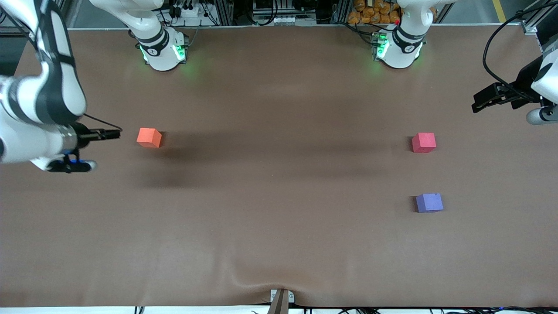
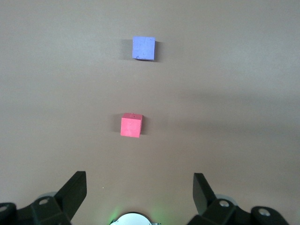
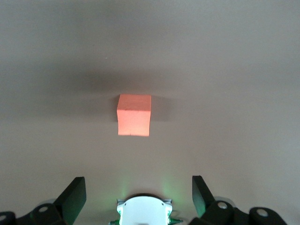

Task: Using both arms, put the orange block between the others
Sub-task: 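Reach the right gripper down over the orange cube, then close the right gripper on the orange cube, then carry the orange cube with the right gripper toward the table middle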

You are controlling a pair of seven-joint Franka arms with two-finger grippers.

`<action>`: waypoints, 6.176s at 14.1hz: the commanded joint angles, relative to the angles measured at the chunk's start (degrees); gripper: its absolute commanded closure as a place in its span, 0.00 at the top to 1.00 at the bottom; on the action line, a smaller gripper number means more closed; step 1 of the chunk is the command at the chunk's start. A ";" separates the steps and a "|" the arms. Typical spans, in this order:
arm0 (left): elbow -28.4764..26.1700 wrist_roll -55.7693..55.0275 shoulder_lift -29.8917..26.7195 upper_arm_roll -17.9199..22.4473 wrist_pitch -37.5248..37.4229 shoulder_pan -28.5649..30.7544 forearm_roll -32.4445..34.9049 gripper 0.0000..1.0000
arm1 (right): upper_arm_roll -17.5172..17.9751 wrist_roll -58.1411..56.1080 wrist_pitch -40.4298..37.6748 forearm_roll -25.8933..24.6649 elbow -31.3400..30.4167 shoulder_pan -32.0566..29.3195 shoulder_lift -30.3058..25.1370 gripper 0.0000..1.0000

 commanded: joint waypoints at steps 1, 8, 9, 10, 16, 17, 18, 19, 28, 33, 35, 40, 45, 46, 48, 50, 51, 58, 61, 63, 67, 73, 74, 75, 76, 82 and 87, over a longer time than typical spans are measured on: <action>-0.10 0.11 -1.06 -0.49 -0.99 0.41 1.28 1.00 | 0.35 -0.72 6.52 0.66 -7.58 -0.94 -1.91 1.00; 0.25 0.11 -0.71 -0.49 -0.73 0.40 1.28 1.00 | 0.61 -0.63 23.05 0.75 -21.12 -0.59 -2.09 1.00; 0.25 0.19 -0.71 -0.49 -0.72 0.41 1.28 1.00 | 0.61 -0.63 25.24 0.83 -23.05 -0.50 -2.00 1.00; 0.25 0.19 -0.71 -0.49 -0.72 0.41 1.28 1.00 | 0.70 -0.55 26.40 0.92 -24.29 -0.24 -1.74 1.00; 0.34 0.28 -0.79 -0.23 -0.64 0.41 1.20 1.00 | 0.61 -0.55 27.46 6.37 -25.01 1.79 0.54 1.00; 0.34 0.46 -0.79 -0.22 -0.64 0.41 1.28 1.00 | 0.61 -0.55 27.81 6.29 -25.01 1.79 1.16 1.00; 0.42 0.46 -0.79 -0.14 -0.64 0.41 1.20 1.00 | 0.61 -0.55 27.99 6.28 -25.01 1.70 1.42 1.00; 0.34 0.46 -0.79 -0.14 -0.64 0.41 1.19 1.00 | 0.61 -0.63 28.08 6.37 -25.01 1.70 1.69 1.00; 0.42 1.16 -1.06 0.21 -0.72 1.02 1.19 1.00 | 0.44 -0.63 23.59 6.20 -24.30 1.52 -1.12 1.00; 0.42 1.34 -1.15 0.13 -0.81 1.99 1.19 1.00 | 0.44 -0.63 27.63 5.76 -24.83 1.44 1.16 1.00; 0.42 1.34 -1.15 0.13 -0.81 1.99 1.19 1.00 | 0.44 -0.72 27.99 5.76 -24.83 1.44 1.95 1.00; 0.34 1.34 -1.06 0.13 -0.81 1.99 1.19 1.00 | 0.35 -0.81 28.43 5.49 -24.65 1.35 2.30 1.00; 0.34 1.34 -0.97 0.13 -0.81 1.99 1.19 1.00 | 0.35 -0.72 25.70 5.32 -24.21 1.35 0.73 1.00; 0.34 1.34 -0.97 0.13 -0.81 1.99 1.19 1.00 | 0.35 -0.72 25.62 5.40 -24.21 1.35 0.63 1.00; 0.34 1.34 -0.97 0.13 -0.81 1.99 1.19 1.00 | 0.35 -0.72 25.88 5.32 -24.30 1.35 0.72 1.00; 0.34 1.34 -0.97 0.13 -0.81 1.99 1.19 1.00 | 0.35 -0.72 25.97 5.32 -24.21 1.35 0.72 1.00; 0.25 1.34 -0.97 0.13 -0.81 1.99 1.19 1.00 | 0.35 -0.72 26.32 5.32 -24.30 1.35 0.98 1.00; 0.34 1.34 -0.97 0.13 -0.81 1.99 1.19 1.00 | 0.26 -0.81 27.46 4.88 -24.30 0.73 1.78 1.00; 0.25 1.25 -0.97 0.13 -0.81 1.99 1.19 1.00 | 0.26 -0.72 27.81 4.26 -24.39 0.38 2.30 1.00; 0.25 1.25 -0.97 0.13 -0.81 1.99 1.11 1.00 | 0.35 -0.72 29.56 4.26 -24.65 0.38 3.18 1.00; 0.16 1.25 -0.97 0.13 -0.81 1.99 1.02 1.00 | 0.35 -0.72 29.75 4.35 -24.92 0.38 3.88 0.93; 0.16 1.25 -0.79 0.13 -0.81 1.99 0.93 1.00 | 0.44 -0.72 27.39 4.44 -25.18 -0.49 3.45 0.05; 0.16 1.25 -0.79 0.13 -0.81 1.99 0.93 1.00 | 0.44 -0.72 25.98 4.44 -24.83 -0.50 2.84 0.05; 0.16 1.25 -0.79 0.13 -0.81 1.99 0.93 1.00 | 0.61 -0.81 25.27 4.44 -24.57 -0.41 2.14 0.05; 0.16 1.25 -0.79 0.13 -0.81 1.99 0.93 1.00 | 0.61 -0.72 25.18 4.53 -23.70 0.11 1.69 0.05; 0.16 1.25 -0.62 0.13 -0.81 1.99 0.84 1.00 | 0.88 -0.63 12.00 5.84 -5.17 6.78 2.91 0.02; 0.16 1.16 -0.71 0.13 -0.81 1.90 0.75 1.00 | 0.88 0.15 12.34 8.29 8.98 15.92 9.41 0.00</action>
